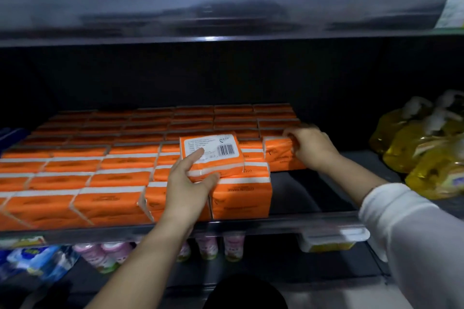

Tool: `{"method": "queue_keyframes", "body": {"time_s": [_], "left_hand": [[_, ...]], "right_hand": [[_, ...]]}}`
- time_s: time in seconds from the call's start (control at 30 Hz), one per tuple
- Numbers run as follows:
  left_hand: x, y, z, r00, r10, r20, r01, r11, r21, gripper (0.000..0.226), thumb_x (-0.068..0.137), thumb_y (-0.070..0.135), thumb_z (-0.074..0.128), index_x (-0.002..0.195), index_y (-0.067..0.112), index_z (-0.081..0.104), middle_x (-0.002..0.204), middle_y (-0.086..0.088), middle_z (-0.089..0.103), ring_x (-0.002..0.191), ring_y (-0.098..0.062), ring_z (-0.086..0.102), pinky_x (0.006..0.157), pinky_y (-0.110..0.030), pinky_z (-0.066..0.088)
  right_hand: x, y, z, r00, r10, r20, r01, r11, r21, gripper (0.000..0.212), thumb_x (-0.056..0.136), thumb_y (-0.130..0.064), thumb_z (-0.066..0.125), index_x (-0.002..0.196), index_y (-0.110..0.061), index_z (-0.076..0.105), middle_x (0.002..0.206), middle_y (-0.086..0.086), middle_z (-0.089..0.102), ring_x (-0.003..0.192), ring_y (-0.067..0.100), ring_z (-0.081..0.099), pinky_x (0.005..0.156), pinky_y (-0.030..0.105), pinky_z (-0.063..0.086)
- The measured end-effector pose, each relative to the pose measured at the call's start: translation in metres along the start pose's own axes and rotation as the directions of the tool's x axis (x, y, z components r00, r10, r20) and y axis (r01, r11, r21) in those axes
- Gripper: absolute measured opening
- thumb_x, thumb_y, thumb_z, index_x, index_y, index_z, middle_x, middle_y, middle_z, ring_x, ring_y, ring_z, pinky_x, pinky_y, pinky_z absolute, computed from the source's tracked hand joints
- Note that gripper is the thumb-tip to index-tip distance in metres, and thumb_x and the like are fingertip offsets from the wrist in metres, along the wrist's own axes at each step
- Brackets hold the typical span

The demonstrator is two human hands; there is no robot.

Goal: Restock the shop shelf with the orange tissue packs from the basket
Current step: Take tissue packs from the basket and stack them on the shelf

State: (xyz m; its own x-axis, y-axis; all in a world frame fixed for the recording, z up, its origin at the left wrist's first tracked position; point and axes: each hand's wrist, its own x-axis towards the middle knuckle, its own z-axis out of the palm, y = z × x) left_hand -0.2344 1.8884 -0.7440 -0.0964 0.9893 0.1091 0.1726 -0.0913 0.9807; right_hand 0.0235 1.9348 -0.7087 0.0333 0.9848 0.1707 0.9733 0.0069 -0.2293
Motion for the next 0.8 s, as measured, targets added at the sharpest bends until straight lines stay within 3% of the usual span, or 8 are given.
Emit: {"method": "queue_keyframes", "body": {"time_s": [0.13,0.23,0.3,0.37,0.53,0.6,0.67,0.8], "left_hand": [[-0.001,-0.002,0.001,0.999,-0.032,-0.014,0.031,0.999,-0.019,0.043,0.076,0.026,0.077,0.108,0.048,0.059,0.137,0.005,0.049,0.128,-0.012,0.044,0.112,-0.035,0.033],[-0.001,0.001,0.001,0.997,-0.076,0.015,0.078,0.990,-0.122,0.031,0.076,0.043,0.073,0.106,0.046,0.065,0.135,0.000,0.051,0.123,-0.016,0.051,0.104,-0.034,0.043],[-0.003,0.008,0.002,0.994,-0.106,0.021,0.108,0.955,-0.276,0.014,0.090,0.032,0.061,0.100,0.038,0.066,0.136,-0.002,0.048,0.111,-0.012,0.059,0.086,-0.025,0.055],[-0.005,0.015,0.003,0.994,-0.107,0.001,0.101,0.934,-0.343,0.023,0.098,0.017,0.048,0.098,0.032,0.065,0.134,-0.001,0.047,0.097,-0.008,0.063,0.073,-0.018,0.056],[-0.012,0.032,0.005,0.997,-0.005,-0.075,-0.021,0.937,-0.349,0.037,0.097,0.005,0.047,0.095,0.034,0.070,0.140,0.003,0.042,0.115,-0.019,0.058,0.077,-0.028,0.057],[-0.019,0.041,0.008,0.984,0.158,-0.085,-0.173,0.960,-0.222,0.043,0.095,0.003,0.049,0.104,0.041,0.065,0.140,0.012,0.040,0.123,-0.015,0.051,0.091,-0.035,0.053],[-0.028,0.052,0.011,0.923,0.382,-0.055,-0.384,0.923,-0.037,0.056,0.094,0.003,0.050,0.121,0.052,0.048,0.141,0.016,0.037,0.131,-0.004,0.039,0.108,-0.031,0.038],[-0.049,0.068,0.016,0.818,0.554,0.154,-0.570,0.817,0.089,0.079,0.090,0.014,0.049,0.135,0.065,0.009,0.146,0.018,0.032,0.134,0.005,0.031,0.108,-0.014,0.028]], "right_hand": [[0.003,-0.003,0.011,0.999,0.031,-0.033,-0.031,0.999,-0.009,0.041,0.081,-0.008,0.052,0.116,-0.027,0.061,0.126,0.008,0.055,0.117,0.032,0.047,0.094,0.037,0.044],[-0.003,-0.003,0.016,0.994,0.040,-0.106,-0.033,0.997,0.065,0.039,0.082,-0.007,0.056,0.116,-0.022,0.064,0.126,0.011,0.053,0.116,0.033,0.048,0.094,0.039,0.045],[-0.007,-0.004,0.012,0.994,0.048,-0.100,-0.040,0.996,0.077,0.042,0.081,-0.006,0.060,0.121,-0.020,0.062,0.130,0.011,0.051,0.119,0.032,0.047,0.097,0.039,0.044],[-0.011,-0.005,0.005,0.993,0.064,-0.102,-0.054,0.994,0.095,0.046,0.081,-0.007,0.063,0.126,-0.018,0.058,0.132,0.011,0.049,0.122,0.030,0.045,0.101,0.038,0.041],[-0.033,-0.019,-0.022,0.968,0.154,-0.200,-0.059,0.909,0.412,0.033,0.086,-0.021,0.065,0.119,-0.014,0.062,0.115,0.004,0.055,0.106,0.017,0.054,0.086,0.018,0.040],[-0.046,-0.032,-0.034,0.965,0.222,-0.137,-0.088,0.770,0.632,0.019,0.090,-0.026,0.060,0.105,-0.015,0.066,0.100,-0.001,0.060,0.090,0.011,0.057,0.072,0.014,0.042],[-0.062,-0.044,-0.041,0.968,0.250,0.031,-0.154,0.490,0.858,0.020,0.094,-0.030,0.053,0.089,-0.015,0.064,0.087,0.003,0.062,0.073,0.012,0.059,0.063,0.018,0.047],[-0.090,-0.059,-0.048,0.919,0.187,0.348,-0.375,0.133,0.917,0.044,0.096,-0.048,0.035,0.088,-0.014,0.061,0.079,0.006,0.064,0.062,0.011,0.062,0.057,0.022,0.053]]}}
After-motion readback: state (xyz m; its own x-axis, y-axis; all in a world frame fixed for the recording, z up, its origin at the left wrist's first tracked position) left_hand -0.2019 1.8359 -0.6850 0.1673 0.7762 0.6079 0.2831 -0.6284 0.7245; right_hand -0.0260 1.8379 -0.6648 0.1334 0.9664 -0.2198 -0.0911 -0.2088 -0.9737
